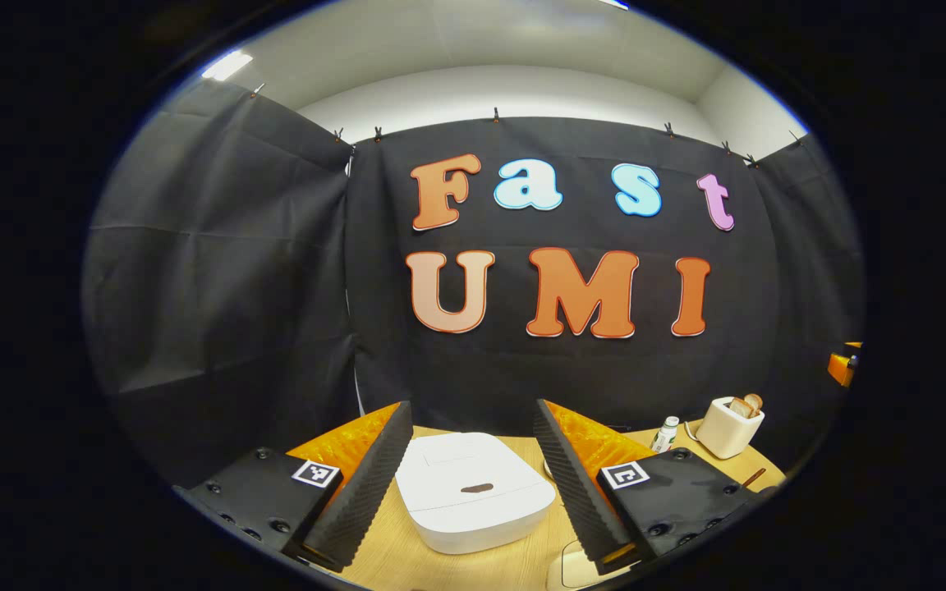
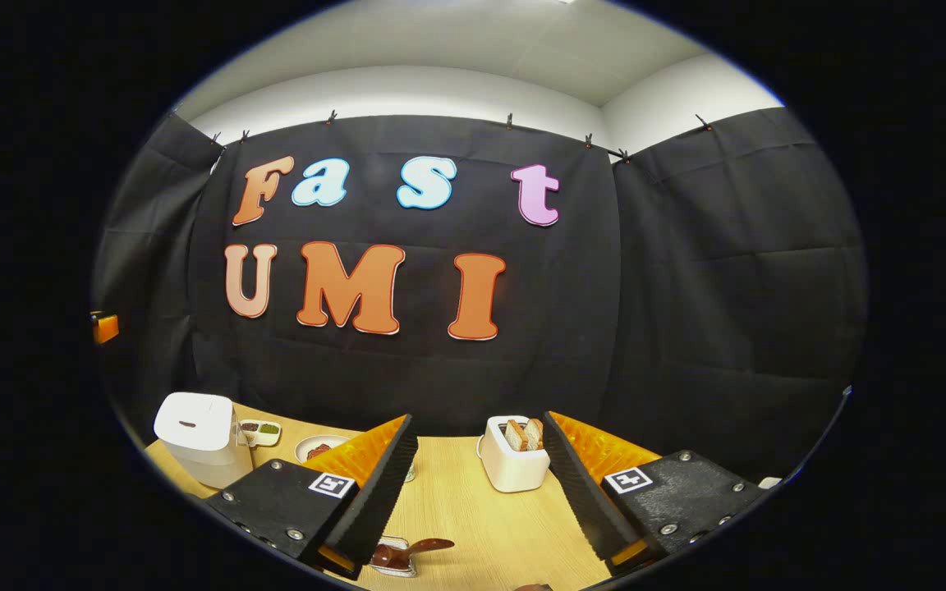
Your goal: Close the left gripper, press the button to open the rice cooker; take a wooden spoon from the chopstick holder with the right hand, scoop a spoonful of rice and pour it into the rice cooker, then put the wooden spoon back into the chopstick holder.
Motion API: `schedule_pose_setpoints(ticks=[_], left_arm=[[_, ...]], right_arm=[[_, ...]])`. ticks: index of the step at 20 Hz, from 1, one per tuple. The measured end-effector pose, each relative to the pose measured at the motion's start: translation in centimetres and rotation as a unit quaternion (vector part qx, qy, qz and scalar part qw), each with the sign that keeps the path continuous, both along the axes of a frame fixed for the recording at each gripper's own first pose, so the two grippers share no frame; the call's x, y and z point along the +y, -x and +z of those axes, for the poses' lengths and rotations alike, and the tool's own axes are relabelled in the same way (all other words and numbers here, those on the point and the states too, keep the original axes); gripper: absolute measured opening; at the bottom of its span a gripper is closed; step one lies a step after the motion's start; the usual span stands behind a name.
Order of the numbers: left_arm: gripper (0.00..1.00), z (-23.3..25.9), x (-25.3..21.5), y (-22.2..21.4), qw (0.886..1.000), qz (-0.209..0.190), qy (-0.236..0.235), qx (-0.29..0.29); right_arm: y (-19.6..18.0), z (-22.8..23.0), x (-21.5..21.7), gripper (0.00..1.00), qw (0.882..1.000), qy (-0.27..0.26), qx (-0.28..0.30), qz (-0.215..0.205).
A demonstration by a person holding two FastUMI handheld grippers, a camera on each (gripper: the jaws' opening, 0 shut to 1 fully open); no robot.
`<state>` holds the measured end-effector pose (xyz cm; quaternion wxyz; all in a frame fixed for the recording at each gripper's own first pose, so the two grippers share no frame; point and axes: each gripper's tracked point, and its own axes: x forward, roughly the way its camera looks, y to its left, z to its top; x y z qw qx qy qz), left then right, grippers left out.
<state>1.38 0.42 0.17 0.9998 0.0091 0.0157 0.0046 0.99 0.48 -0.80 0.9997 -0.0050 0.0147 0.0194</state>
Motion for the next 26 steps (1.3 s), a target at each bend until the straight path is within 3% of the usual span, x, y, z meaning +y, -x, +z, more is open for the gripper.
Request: schedule_pose_setpoints(ticks=[6,12,13,21,22,24,26], left_arm=[[1.00,-1.2,0.0,-2.0,1.000,-0.005,-0.007,0.021],[0.12,-2.0,0.9,-3.4,1.000,0.006,-0.011,0.026],[0.03,-1.8,0.8,-2.6,0.999,0.005,-0.013,0.030],[0.05,-6.2,-0.5,-7.5,0.996,-0.041,-0.026,0.075],[0.05,-7.4,-0.7,-8.4,0.995,-0.047,-0.022,0.084],[0.05,-10.4,-0.8,-9.6,0.991,-0.057,-0.008,0.119],[0.05,-13.1,-0.8,-10.8,0.987,-0.060,0.008,0.149]], right_arm=[[-0.2,-0.5,-0.2,0.95,1.000,-0.003,0.008,-0.008],[-0.4,-0.7,-0.5,0.95,1.000,0.002,0.010,-0.017],[-0.5,-0.6,-0.4,0.95,1.000,0.004,0.009,-0.017],[-1.1,-0.9,0.5,1.00,1.000,0.010,0.018,-0.015],[-1.1,-1.1,0.5,0.95,1.000,0.012,0.020,-0.015],[-1.2,-1.6,0.5,1.00,0.999,0.018,0.025,-0.017],[-1.3,-1.6,0.5,0.95,0.999,0.019,0.026,-0.019]])
